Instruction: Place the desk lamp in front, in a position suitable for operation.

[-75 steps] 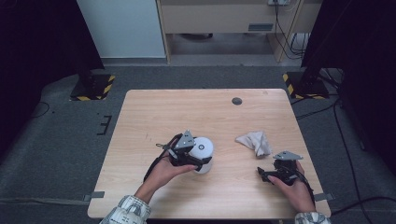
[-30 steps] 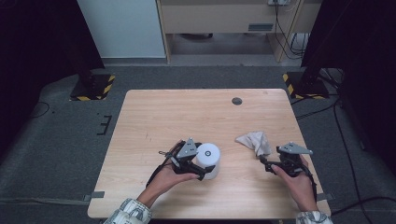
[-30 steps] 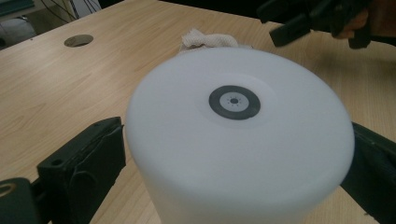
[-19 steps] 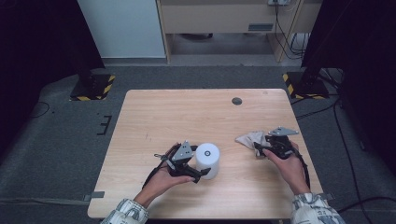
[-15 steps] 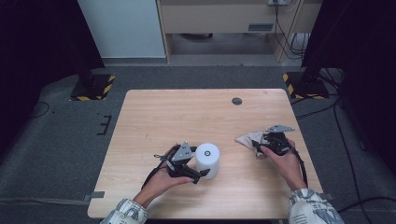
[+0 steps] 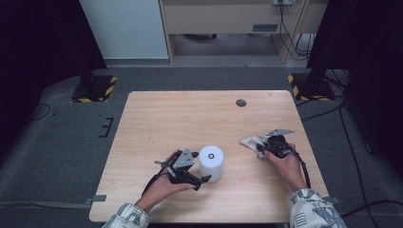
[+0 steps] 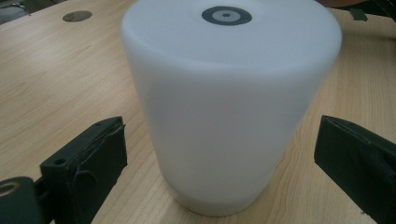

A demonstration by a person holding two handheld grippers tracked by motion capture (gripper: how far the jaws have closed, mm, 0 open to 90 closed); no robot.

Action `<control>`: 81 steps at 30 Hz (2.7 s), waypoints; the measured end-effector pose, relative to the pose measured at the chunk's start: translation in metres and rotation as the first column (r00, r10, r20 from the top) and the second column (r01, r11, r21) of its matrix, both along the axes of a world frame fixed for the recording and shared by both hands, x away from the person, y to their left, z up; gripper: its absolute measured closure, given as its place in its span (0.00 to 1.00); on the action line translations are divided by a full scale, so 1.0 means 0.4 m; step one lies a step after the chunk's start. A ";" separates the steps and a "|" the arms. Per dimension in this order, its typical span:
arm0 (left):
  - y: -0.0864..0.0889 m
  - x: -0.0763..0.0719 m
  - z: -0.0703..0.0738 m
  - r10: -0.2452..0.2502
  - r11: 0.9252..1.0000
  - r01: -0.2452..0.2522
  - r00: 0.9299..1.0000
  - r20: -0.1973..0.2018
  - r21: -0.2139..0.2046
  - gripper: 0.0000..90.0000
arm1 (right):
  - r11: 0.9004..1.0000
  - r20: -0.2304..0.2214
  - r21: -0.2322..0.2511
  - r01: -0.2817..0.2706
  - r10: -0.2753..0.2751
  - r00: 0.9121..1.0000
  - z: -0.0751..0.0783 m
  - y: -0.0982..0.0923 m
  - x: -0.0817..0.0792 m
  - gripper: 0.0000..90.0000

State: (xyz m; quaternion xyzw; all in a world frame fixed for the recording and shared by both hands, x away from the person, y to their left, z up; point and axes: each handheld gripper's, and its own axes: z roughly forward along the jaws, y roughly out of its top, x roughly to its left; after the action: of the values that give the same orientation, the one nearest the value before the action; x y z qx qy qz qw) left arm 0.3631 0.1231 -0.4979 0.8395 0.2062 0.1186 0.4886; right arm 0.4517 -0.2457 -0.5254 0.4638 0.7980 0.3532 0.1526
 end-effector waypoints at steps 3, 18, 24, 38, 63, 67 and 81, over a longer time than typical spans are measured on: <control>0.000 0.003 -0.001 0.013 1.000 -0.013 1.000 0.009 -0.001 0.02 | 1.000 -0.001 0.018 -0.009 0.009 1.000 0.005 -0.003 -0.004 0.89; -0.007 0.007 0.002 0.016 0.999 -0.015 0.999 0.032 -0.030 0.02 | 0.963 0.090 0.144 -0.227 0.216 0.972 0.192 0.089 -0.126 0.90; -0.019 0.005 0.004 0.003 0.999 -0.002 0.999 0.039 -0.045 0.03 | 0.946 0.108 0.142 -0.292 0.278 0.954 0.250 0.148 -0.137 0.90; -0.021 0.005 0.008 -0.007 0.998 0.010 0.999 0.042 -0.058 0.10 | 0.911 0.085 0.051 -0.409 0.404 0.911 0.296 0.326 -0.135 0.90; -0.021 0.003 0.006 -0.029 0.999 0.030 0.999 0.035 -0.029 0.17 | 0.849 0.055 -0.017 -0.527 0.527 0.848 0.294 0.393 -0.194 0.90; -0.020 0.003 0.008 -0.027 0.998 0.029 0.999 0.045 -0.050 0.20 | 0.847 0.052 -0.001 -0.531 0.530 0.846 0.294 0.377 -0.202 0.90; -0.043 0.011 0.000 -0.007 0.997 0.010 0.999 0.042 -0.073 0.06 | 0.879 0.083 -0.005 -0.477 0.476 0.876 0.307 0.341 -0.174 0.90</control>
State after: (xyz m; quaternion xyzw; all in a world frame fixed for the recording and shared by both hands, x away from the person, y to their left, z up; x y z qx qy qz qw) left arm 0.3674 0.1060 -0.4978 0.8193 0.1967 0.1264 0.5236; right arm 0.3822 -0.1093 -0.4027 0.2396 0.8779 0.4047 0.0898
